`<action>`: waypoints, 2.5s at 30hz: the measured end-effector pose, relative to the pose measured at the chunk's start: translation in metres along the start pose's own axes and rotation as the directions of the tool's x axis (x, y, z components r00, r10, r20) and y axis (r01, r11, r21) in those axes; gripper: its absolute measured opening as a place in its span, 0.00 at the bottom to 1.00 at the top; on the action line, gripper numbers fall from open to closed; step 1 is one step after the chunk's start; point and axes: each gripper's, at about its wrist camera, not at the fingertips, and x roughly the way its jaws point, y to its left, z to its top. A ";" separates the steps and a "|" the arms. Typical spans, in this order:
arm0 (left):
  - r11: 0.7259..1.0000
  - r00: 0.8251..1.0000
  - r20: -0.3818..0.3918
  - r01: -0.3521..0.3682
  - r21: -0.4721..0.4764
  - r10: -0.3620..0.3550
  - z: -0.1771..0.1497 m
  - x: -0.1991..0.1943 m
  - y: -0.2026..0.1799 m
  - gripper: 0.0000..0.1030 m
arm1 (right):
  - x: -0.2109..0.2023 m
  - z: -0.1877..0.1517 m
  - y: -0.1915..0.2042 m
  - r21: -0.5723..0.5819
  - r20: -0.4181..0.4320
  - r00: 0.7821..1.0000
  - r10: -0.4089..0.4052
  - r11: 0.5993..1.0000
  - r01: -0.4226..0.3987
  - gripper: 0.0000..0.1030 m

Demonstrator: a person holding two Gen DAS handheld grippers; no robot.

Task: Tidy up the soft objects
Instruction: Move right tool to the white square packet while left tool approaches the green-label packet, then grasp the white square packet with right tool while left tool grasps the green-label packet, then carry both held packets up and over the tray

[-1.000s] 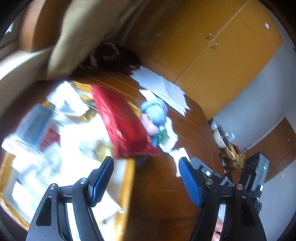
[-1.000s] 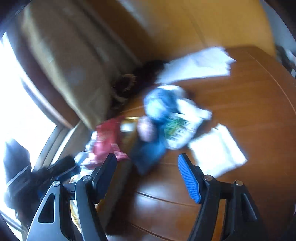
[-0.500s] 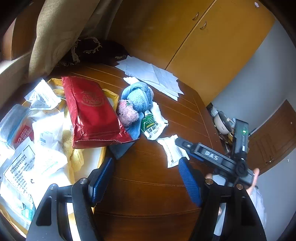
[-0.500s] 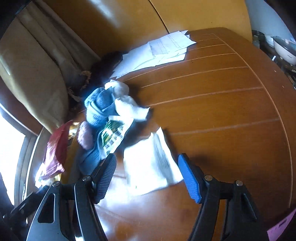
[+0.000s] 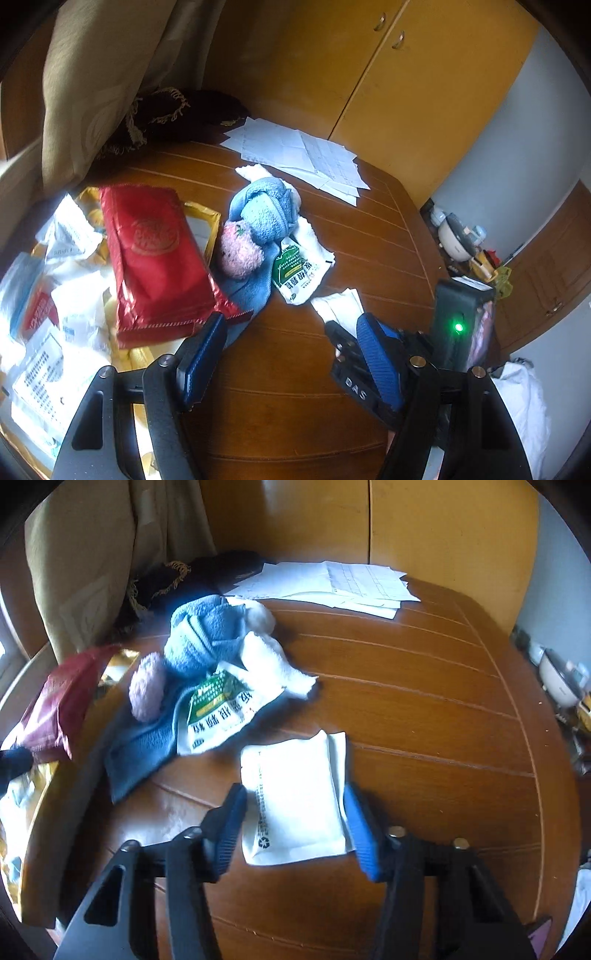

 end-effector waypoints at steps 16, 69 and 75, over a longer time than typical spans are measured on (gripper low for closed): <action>0.949 0.972 -0.108 -0.174 0.265 0.208 0.058 0.115 -0.056 0.73 | -0.018 -0.020 -0.069 0.309 0.091 0.976 0.198 0.926 -0.217 0.32; 0.990 0.998 0.061 0.043 -0.132 -0.036 -0.030 -0.061 0.041 0.23 | -0.063 -0.029 -0.027 0.284 0.241 0.881 0.406 0.839 -0.464 0.31; 0.978 0.989 0.128 -0.040 -0.205 0.067 -0.033 -0.097 0.099 0.23 | -0.096 -0.016 0.040 0.139 0.250 0.827 0.504 0.826 -0.546 0.32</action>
